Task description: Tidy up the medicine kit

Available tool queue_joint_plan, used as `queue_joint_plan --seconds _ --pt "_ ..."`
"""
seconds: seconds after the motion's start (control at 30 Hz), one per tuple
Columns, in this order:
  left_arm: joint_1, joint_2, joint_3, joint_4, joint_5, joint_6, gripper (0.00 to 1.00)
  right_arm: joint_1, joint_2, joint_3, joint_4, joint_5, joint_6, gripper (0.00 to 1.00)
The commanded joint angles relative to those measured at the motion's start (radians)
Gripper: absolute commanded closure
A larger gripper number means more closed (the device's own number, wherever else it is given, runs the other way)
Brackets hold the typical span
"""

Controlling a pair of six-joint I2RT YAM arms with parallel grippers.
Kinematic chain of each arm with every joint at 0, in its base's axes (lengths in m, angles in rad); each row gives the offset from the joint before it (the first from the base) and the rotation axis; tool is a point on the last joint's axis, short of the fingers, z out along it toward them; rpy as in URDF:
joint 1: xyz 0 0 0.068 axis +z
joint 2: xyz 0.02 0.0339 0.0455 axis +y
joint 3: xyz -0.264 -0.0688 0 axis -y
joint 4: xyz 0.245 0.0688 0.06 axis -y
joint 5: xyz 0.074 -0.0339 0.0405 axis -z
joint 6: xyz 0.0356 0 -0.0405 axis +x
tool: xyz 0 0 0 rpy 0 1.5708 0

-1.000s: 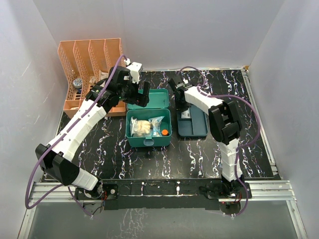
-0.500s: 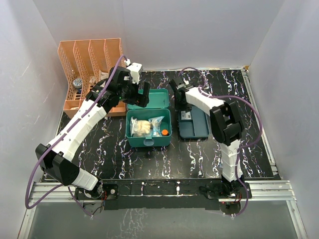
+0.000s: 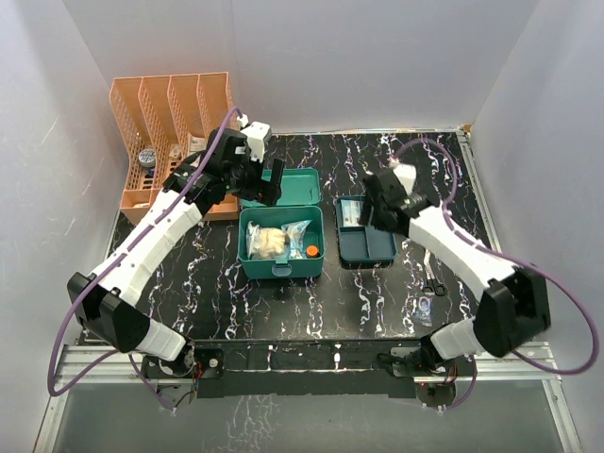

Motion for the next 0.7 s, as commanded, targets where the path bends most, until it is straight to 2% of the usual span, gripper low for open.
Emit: queue_joint_plan --seconds 0.0,0.23,0.5,0.67 --pt "0.008 -0.058 -0.009 0.004 0.016 0.022 0.01 -0.005 -0.19 -0.256 0.043 0.063 0.219 0.28" --pt "0.007 -0.087 -0.034 0.023 0.042 0.026 0.01 -0.011 -0.291 -0.349 -0.111 0.11 0.411 0.29" --pt "0.007 -0.131 -0.07 0.039 0.071 0.028 0.01 -0.013 -0.511 -0.597 -0.152 0.101 0.698 0.31" --pt "0.007 -0.139 -0.095 0.05 0.093 0.021 0.01 -0.013 -0.555 -0.626 -0.208 0.101 0.747 0.32"
